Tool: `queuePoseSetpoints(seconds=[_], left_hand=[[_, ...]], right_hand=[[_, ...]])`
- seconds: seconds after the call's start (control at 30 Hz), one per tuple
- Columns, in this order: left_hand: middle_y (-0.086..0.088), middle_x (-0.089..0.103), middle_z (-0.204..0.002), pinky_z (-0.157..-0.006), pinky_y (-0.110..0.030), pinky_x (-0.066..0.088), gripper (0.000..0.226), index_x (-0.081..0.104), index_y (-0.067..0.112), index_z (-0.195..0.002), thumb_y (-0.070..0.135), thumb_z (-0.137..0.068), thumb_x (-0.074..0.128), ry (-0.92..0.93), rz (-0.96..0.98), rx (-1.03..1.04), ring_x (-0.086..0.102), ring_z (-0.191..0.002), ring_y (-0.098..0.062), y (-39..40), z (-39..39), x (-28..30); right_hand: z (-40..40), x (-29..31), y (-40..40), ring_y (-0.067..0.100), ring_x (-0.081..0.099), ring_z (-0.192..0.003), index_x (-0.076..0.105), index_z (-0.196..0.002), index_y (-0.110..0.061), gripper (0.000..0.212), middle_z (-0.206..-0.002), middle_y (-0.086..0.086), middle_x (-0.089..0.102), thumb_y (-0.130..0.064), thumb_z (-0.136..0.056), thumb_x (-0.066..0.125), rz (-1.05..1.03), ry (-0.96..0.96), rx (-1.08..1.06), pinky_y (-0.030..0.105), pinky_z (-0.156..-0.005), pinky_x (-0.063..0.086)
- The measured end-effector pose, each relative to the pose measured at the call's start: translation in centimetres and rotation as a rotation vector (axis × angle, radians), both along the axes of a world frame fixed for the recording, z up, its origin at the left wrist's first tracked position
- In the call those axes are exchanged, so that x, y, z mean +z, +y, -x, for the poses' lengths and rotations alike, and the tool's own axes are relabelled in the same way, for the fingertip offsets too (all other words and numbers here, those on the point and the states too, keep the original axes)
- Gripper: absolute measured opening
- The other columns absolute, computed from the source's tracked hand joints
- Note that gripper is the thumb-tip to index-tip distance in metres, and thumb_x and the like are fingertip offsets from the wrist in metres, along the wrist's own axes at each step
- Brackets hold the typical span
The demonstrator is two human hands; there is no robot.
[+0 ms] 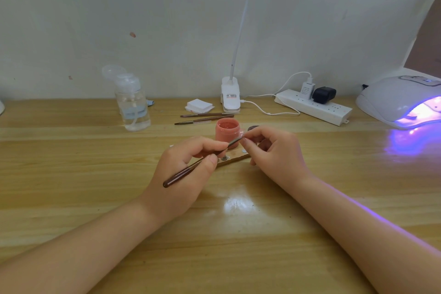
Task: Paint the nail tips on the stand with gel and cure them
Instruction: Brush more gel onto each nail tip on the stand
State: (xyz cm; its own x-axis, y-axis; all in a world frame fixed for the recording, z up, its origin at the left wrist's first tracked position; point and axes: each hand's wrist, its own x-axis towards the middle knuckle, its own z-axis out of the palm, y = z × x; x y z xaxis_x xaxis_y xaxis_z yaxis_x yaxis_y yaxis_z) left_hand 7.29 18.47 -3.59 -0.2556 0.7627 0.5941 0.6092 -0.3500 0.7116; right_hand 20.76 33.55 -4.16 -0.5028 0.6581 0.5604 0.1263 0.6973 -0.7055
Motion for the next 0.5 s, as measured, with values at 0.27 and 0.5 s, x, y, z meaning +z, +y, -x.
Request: queuePoseSetpoints(seconds=[0.27,0.5], left_hand=[[0.012,0.073,-0.088,-0.071,-0.011,0.049,0.022,0.064,0.029,-0.112,0.019,-0.096,0.054,-0.116,-0.127,0.024,0.067,-0.081,-0.004,0.14,-0.3,0.05],[0.014,0.063,-0.091,-0.079,-0.015,0.043,0.016,0.073,0.022,-0.099,0.022,-0.096,0.058,0.124,-0.048,0.028,0.062,-0.09,-0.012,0.44,0.06,-0.2]], right_hand=[[-0.01,-0.07,0.11,0.023,0.063,-0.054,0.073,-0.084,-0.015,0.002,-0.081,-0.002,0.071,-0.013,-0.084,0.072,0.052,0.009,0.002,0.043,-0.061,0.055],[0.03,0.05,-0.07,0.022,0.063,-0.055,0.069,-0.076,-0.025,0.014,-0.072,-0.01,0.069,-0.013,-0.082,0.073,0.071,0.017,-0.012,0.041,-0.062,0.055]])
